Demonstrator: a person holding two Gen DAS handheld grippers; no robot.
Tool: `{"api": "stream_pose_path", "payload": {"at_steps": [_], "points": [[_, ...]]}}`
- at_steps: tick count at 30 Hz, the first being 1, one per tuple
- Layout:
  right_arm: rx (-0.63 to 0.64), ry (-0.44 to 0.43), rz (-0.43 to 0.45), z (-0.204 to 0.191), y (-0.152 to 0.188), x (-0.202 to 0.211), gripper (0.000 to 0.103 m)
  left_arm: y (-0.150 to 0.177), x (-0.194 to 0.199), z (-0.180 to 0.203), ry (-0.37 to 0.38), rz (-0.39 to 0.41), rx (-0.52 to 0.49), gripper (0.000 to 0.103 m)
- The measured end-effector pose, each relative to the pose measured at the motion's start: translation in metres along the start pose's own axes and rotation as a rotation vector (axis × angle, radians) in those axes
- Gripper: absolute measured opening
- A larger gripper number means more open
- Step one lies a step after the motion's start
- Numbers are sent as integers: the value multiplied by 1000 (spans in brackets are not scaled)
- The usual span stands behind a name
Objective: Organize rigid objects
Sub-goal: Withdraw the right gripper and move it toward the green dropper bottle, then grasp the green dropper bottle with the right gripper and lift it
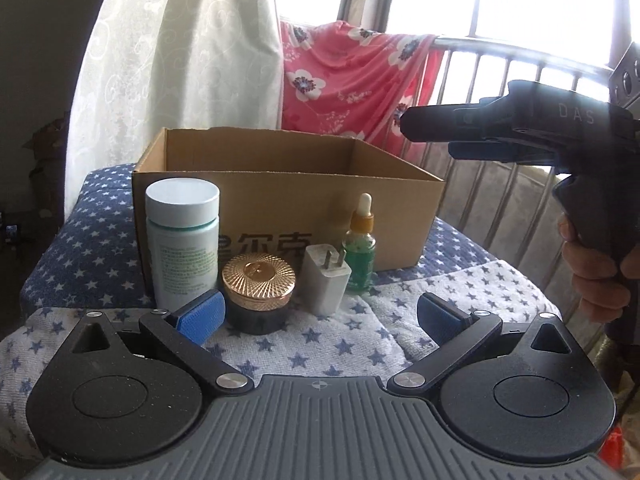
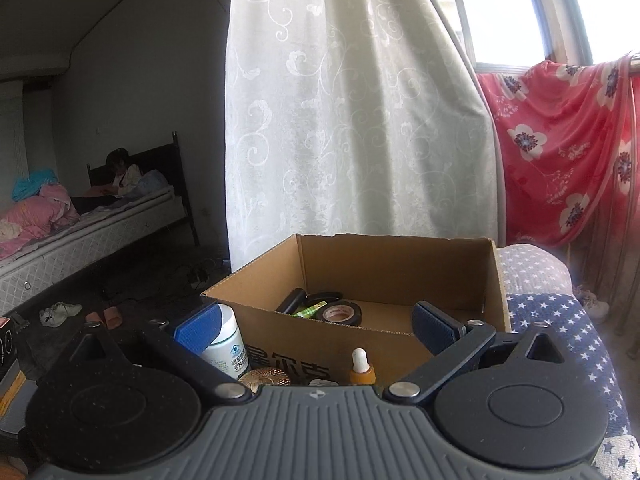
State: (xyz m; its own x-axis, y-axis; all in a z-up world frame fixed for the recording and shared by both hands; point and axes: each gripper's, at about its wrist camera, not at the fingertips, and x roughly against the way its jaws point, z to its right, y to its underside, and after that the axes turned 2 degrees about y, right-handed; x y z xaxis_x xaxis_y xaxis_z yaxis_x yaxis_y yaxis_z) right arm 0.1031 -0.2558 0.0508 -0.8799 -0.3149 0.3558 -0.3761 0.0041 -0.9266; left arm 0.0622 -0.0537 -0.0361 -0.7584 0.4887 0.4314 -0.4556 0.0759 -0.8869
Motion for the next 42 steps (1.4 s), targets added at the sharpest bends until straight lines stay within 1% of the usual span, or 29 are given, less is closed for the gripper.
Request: {"api": "stream_pose_path", "payload": {"at_steps": [3,4,5,6,7,10,11,13,14,15,16,17,19,21,23,26,28,29,31,33,34,37,42], "points": [[-22,15,-23,12,6,-2,100,-4,-18,17,0,1,-71,103],[-34,16,-33,16,7,-4,96,-6,-23,21,0,6,-86,102],[-47,12,-46,20,9,-6,95,-7,-26,24,2,12,-95,102],[-58,8,-61,23,12,-8,91,-9,-32,28,6,18,-106,101],[-64,5,-78,26,13,-12,84,-11,-36,31,5,23,-115,99],[-64,-12,-117,31,17,-24,69,-17,-48,38,-3,43,-154,95],[-64,-22,-129,31,17,-29,66,-19,-51,40,-9,47,-168,94],[-61,-47,-141,31,19,-35,63,-23,-59,43,-18,48,-195,82],[-54,-56,-146,30,19,-38,61,-25,-63,43,-21,40,-207,80],[-42,-61,-153,29,19,-42,56,-27,-68,44,-25,31,-217,75],[-35,-65,-159,29,20,-45,55,-28,-72,44,-27,23,-225,71],[-32,-67,-163,29,20,-48,54,-29,-75,44,-27,17,-231,69],[-31,-70,-183,32,21,-55,47,-32,-81,42,-24,-1,-235,63],[-42,-79,-203,35,22,-61,45,-34,-86,38,-18,-16,-229,59],[-55,-85,-221,38,23,-66,43,-35,-88,34,-16,-28,-218,58],[-87,-114,-256,43,26,-76,36,-37,-93,32,-13,-34,-214,54],[-92,-119,-262,44,27,-78,29,-38,-96,30,-6,-46,-205,52],[-93,-121,-262,44,27,-78,29,-39,-98,29,5,-51,-198,49],[-97,-120,-257,44,28,-76,26,-39,-97,29,3,-51,-200,47],[-101,-117,-253,45,28,-74,25,-39,-97,31,2,-53,-205,43],[-105,-114,-252,45,28,-73,24,-38,-96,31,-1,-54,-206,38],[-116,-104,-252,47,27,-70,24,-41,-96,30,2,-59,-192,29],[-104,-85,-242,43,24,-61,24,-45,-89,34,15,-53,-178,29]]}}
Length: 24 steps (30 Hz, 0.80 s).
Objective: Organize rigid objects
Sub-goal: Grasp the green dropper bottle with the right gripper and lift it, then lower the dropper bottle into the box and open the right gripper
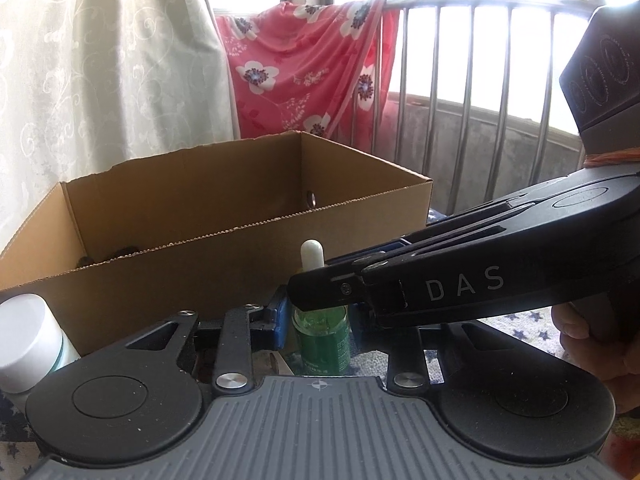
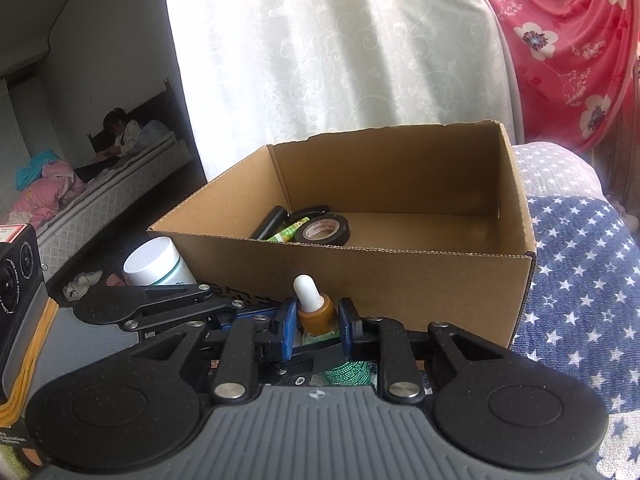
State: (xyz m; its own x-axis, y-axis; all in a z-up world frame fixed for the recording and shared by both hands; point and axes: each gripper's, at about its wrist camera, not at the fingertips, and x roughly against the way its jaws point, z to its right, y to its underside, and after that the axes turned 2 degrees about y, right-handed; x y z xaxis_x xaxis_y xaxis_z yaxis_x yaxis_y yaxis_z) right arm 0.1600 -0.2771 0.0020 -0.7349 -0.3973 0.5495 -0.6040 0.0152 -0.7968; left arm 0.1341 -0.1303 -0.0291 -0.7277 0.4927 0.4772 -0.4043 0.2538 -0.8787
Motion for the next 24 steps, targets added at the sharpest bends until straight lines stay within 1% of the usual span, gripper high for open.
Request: {"api": "stream_pose_path", "payload": {"at_steps": [6,8,12,15,19,21,24], "points": [[24,12,39,-16,-9,25,24,-8,21,7,1,41,-9,29],[40,9,62,-24,-16,38,24,-18,33,10,-2,67,-24,29],[81,-8,107,-40,-42,60,24,-39,59,9,-12,130,-40,29],[126,-21,134,-54,-67,67,24,-56,74,0,-21,176,-38,29],[145,-62,130,-62,-102,55,24,-78,79,-23,-35,190,-15,29],[138,-83,102,-61,-118,37,24,-87,73,-41,-31,164,16,29],[100,-118,35,-54,-133,3,24,-94,55,-65,-30,94,59,29]]}}
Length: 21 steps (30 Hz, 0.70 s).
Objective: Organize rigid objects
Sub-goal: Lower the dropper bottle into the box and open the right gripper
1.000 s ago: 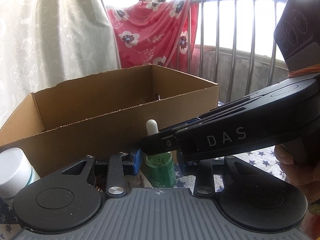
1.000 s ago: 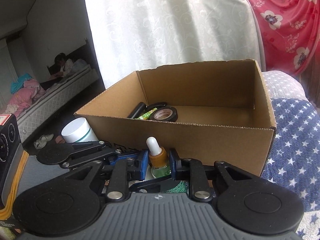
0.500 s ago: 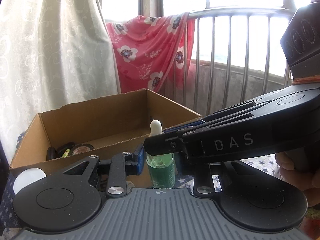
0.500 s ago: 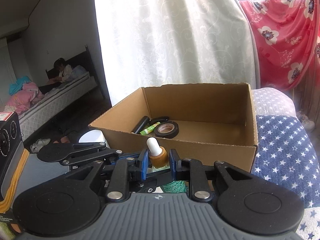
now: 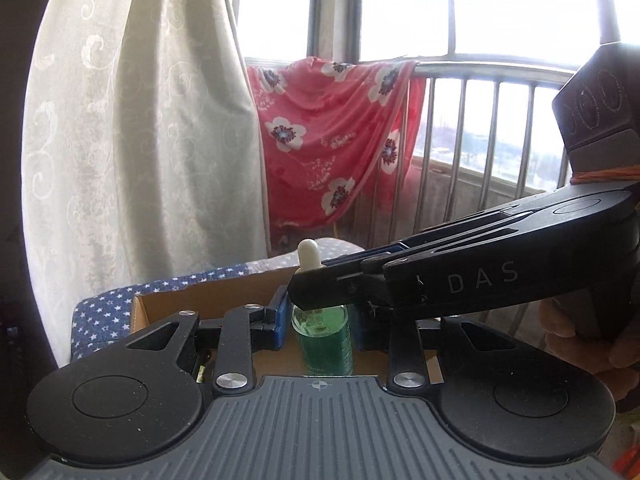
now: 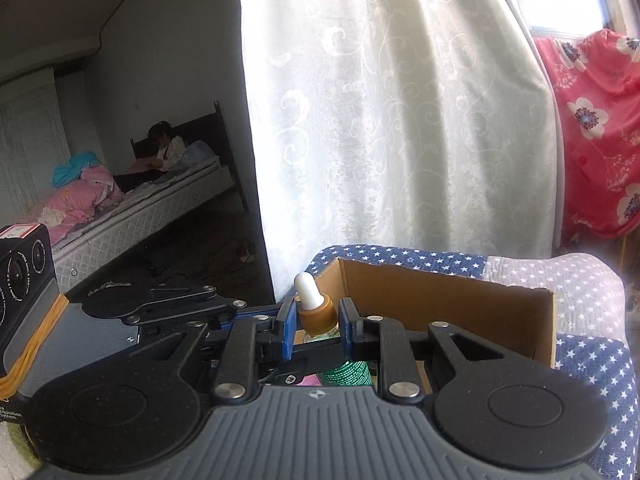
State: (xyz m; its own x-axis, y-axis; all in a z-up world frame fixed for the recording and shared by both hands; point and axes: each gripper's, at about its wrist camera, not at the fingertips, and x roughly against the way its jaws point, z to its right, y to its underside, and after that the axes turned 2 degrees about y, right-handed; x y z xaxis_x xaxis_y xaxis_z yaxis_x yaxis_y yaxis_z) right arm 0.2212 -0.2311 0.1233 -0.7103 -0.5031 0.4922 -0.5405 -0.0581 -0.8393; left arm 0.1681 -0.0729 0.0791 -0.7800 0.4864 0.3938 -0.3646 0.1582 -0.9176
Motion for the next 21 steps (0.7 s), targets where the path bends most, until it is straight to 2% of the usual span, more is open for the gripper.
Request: {"api": "stream_pose_path", "payload": {"at_steps": [6,10,14,21], "points": [[-94,-70,-159,32,-5,-73,24,9,-43,-42,-4,-159,88,29],[-116,-85,-226,42,-1,-110,24,17,-61,-63,0,-233,124,29],[-124,-96,-278,45,1,-134,24,23,-69,-79,3,-290,136,30],[-107,-77,-347,45,4,-160,24,30,-82,-95,11,-337,174,31]]}}
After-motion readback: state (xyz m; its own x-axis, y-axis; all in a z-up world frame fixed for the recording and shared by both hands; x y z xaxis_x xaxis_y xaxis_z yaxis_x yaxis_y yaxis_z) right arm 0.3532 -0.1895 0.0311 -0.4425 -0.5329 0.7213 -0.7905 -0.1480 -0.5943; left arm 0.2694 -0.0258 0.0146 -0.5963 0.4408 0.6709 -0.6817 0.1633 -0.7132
